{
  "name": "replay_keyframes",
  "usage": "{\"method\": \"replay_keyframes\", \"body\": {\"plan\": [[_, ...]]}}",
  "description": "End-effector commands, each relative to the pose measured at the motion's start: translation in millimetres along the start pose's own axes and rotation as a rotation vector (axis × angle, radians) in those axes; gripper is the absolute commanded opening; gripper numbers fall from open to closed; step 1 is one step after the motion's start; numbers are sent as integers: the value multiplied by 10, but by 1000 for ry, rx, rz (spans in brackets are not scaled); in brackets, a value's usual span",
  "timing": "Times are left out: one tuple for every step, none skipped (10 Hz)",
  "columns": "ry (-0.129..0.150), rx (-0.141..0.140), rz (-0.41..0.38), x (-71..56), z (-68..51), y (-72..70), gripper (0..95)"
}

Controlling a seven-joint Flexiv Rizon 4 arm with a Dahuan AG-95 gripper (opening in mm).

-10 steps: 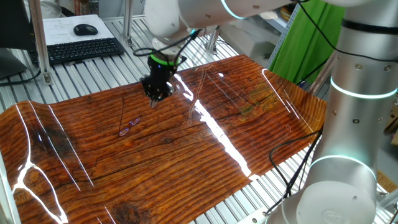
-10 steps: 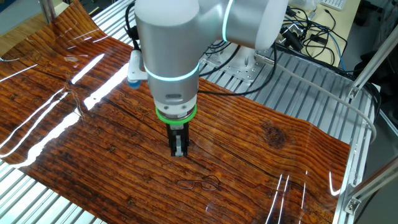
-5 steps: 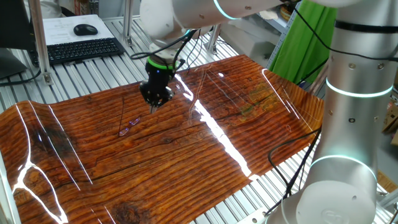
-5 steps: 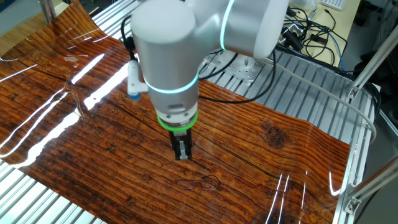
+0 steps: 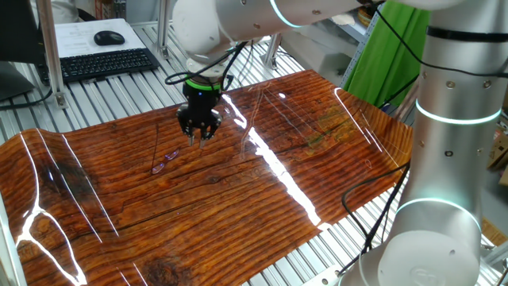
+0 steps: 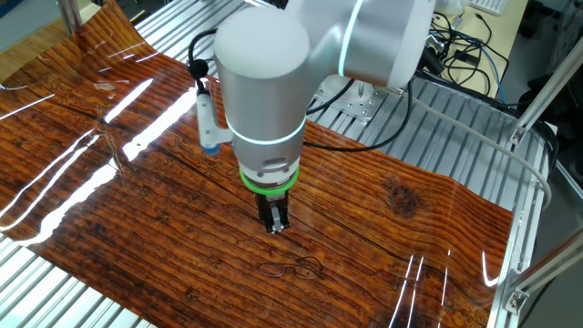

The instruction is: Unfold the leg of the glasses (with one hand)

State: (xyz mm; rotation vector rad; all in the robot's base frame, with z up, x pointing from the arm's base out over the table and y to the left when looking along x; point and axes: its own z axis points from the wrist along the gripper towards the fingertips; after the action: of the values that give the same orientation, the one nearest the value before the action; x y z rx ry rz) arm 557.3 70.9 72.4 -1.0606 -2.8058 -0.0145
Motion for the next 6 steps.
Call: {"method": "replay_keyframes", "body": {"plan": [[58, -25, -122, 8, -3, -6, 190], [74, -44, -129, 8, -3, -6, 190], [94, -77, -99, 8, -3, -6, 190], [99, -74, -69, 8, -3, -6, 190], [96, -78, -43, 8, -3, -6, 190], [92, -82, -21, 8, -3, -6, 190]]}}
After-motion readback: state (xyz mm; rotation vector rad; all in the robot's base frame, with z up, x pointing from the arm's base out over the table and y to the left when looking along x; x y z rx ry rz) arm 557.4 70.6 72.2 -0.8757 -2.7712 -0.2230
